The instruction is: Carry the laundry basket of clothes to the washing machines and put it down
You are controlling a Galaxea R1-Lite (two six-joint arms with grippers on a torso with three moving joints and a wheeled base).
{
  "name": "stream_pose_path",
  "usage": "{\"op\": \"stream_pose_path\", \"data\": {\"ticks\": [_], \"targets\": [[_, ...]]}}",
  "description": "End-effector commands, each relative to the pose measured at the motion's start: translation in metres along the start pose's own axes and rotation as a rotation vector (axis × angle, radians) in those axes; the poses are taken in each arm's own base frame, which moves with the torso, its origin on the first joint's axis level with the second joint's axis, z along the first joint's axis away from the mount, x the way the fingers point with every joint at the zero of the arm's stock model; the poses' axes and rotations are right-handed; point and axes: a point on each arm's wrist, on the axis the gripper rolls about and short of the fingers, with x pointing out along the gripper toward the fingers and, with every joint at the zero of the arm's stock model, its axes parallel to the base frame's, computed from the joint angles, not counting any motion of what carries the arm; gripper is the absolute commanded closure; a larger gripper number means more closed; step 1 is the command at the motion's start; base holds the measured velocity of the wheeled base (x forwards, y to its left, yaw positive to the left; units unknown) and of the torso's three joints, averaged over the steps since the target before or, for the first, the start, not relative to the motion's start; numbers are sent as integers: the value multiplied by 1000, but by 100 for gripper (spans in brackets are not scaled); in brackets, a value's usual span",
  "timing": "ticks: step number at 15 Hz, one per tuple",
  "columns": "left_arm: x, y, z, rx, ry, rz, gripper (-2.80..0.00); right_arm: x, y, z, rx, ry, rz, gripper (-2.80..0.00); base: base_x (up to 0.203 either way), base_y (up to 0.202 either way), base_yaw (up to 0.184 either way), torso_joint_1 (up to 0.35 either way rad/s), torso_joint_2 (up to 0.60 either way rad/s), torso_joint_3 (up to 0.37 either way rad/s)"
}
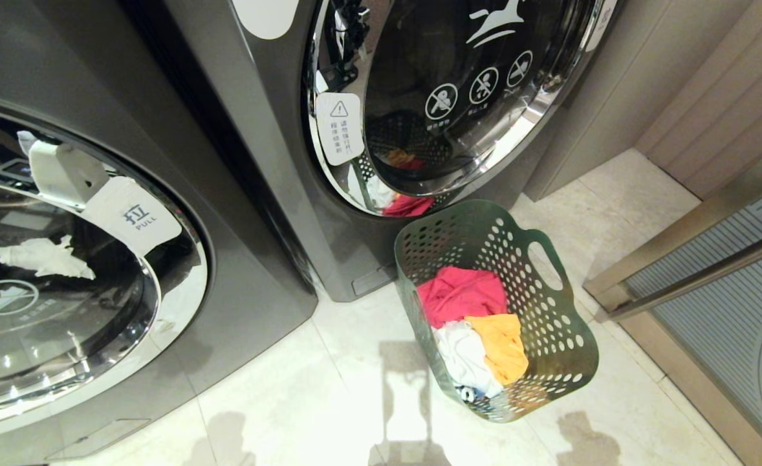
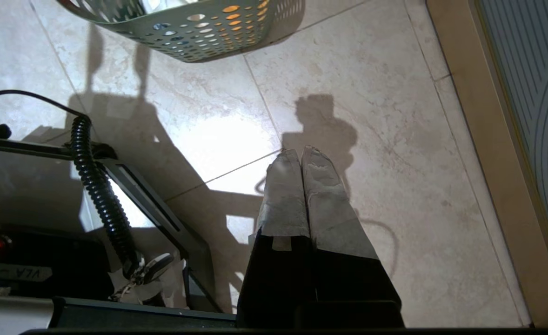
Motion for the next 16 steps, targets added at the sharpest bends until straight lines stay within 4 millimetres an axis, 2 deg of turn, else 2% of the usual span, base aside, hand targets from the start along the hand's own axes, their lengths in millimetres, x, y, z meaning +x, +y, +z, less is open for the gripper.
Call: {"op": "stream_pose_path", "data": {"ticks": [1,4,6,12,14,16], "targets": [[-5,-1,-3,-3,-68,18,0,-4,0,-2,-10,-54,7,0,0,0,0,0,0,0],[-16,-2,-10,-3,-236,53,0,-18,2,-13,-19,-275,-28,0,0,0,0,0,0,0],[-20,-3,-13,1,-294,68,0,-17,1,-12,-3,-403,-69,0,0,0,0,0,0,0],[-18,-3,-14,-4,-296,67,0,-14,1,-13,-8,-403,-79,0,0,0,0,0,0,0],[-15,-2,-11,-10,-382,80,0,-14,1,-13,5,-407,-78,0,0,0,0,0,0,0],[-14,-2,-12,-47,-378,78,0,-14,1,-13,7,-407,-77,0,0,0,0,0,0,0]]}}
